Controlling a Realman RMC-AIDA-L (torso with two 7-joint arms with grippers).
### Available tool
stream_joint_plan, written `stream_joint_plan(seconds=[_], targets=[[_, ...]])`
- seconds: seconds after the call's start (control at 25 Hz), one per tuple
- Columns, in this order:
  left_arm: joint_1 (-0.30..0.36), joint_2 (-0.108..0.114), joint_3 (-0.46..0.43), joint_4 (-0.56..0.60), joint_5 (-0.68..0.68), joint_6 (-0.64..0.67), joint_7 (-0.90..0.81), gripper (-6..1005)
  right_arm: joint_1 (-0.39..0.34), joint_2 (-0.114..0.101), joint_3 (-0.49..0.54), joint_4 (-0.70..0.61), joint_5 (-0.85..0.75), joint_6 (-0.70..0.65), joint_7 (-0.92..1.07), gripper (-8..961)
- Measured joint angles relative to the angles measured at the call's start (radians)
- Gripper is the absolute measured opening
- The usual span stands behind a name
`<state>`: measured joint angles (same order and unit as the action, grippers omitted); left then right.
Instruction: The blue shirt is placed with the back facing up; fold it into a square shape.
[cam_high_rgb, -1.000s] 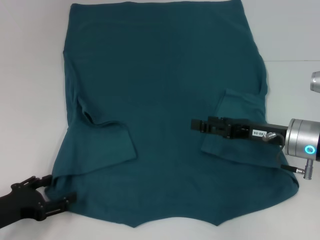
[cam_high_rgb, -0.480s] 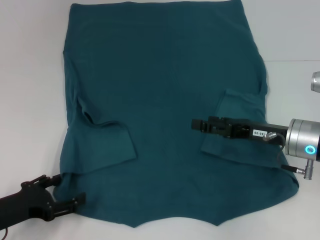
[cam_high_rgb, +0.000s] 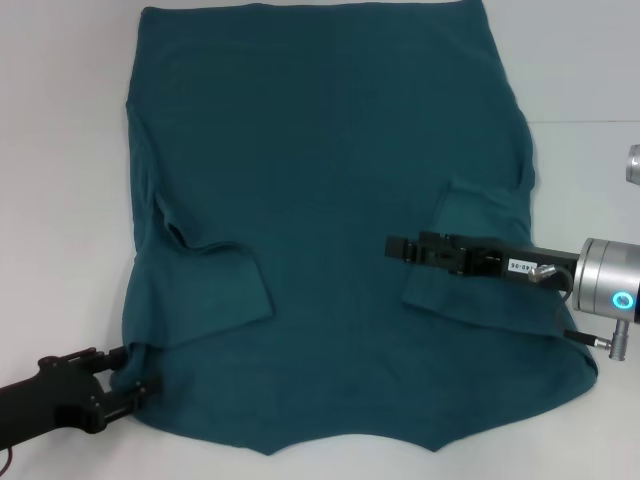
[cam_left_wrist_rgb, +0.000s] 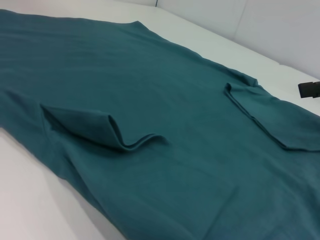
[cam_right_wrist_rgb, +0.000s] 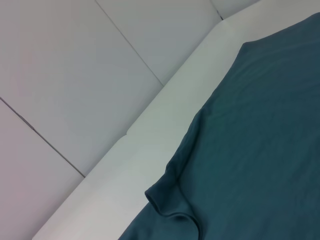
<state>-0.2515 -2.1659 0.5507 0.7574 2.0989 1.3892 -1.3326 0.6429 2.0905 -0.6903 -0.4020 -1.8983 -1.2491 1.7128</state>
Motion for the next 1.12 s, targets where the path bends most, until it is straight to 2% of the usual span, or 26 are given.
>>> stream_joint_plan(seconds=[0.32,0.6,0.72,0.88,1.12], targets=[[0.000,0.000,0.001,0.011,0.001,-0.001,-0.010,436,0.000,0.000,0.000,0.000,0.001,-0.003,0.000,900],[0.000,0.000,0.002,0.025,0.001,0.008,-0.025,233,-0.012,-0.005,-0.003,-0.008,-0.001,-0.001,0.001,899],[-0.002,0.000,0.002,0.032,0.001,0.026,-0.045,149,-0.021,-0.014,-0.005,-0.011,-0.003,-0.004,0.001,899],[-0.005,0.001,0.001,0.054,0.001,0.079,-0.077,38,-0.043,-0.036,-0.010,-0.030,-0.035,-0.024,0.038,899],[-0.010,0.003,0.001,0.067,0.001,0.123,-0.109,39,-0.107,-0.054,-0.010,-0.189,-0.181,-0.085,0.240,900]])
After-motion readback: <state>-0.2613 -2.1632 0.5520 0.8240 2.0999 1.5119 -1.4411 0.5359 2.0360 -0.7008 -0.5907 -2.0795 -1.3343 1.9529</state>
